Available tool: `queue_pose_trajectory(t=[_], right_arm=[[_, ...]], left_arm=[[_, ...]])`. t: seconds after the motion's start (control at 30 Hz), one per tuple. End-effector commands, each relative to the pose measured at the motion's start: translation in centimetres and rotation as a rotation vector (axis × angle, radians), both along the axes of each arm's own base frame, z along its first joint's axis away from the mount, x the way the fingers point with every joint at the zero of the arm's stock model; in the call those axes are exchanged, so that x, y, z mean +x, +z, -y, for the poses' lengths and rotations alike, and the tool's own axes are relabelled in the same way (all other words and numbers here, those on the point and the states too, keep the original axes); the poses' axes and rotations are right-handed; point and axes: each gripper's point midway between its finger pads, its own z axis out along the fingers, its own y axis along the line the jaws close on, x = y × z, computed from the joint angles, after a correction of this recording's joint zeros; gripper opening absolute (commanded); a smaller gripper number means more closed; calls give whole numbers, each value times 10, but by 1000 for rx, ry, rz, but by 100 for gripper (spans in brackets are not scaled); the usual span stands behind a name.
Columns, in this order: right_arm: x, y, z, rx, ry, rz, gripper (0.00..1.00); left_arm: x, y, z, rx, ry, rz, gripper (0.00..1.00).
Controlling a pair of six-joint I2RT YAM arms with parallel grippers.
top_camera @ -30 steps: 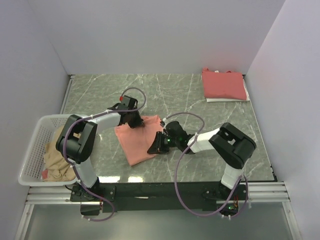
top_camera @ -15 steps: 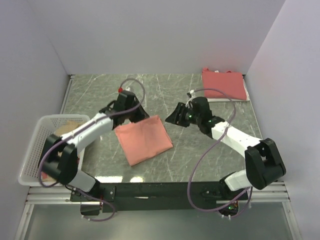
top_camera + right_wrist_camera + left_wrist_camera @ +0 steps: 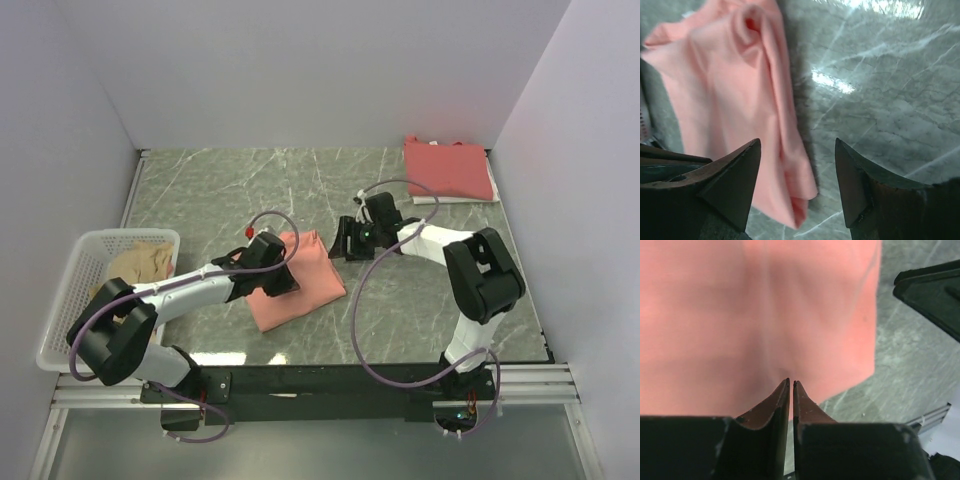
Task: Fold and stack the t-shirts
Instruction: Neatly place the folded tshirt to the corner
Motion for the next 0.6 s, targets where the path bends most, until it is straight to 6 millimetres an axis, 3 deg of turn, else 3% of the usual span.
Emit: queue_pose_trajectory(t=[0.0, 0.27, 0.57], right_arm=[[7, 3, -16, -1, 65, 48, 68], [-4, -20, -31, -49, 68, 21, 68], [-22, -41, -52, -97, 88, -19, 66]], left_arm=[[5, -1, -7, 11, 48, 37, 13], [-10, -28, -26, 64, 79, -24, 13], [-7, -26, -40, 70, 100, -19, 12]])
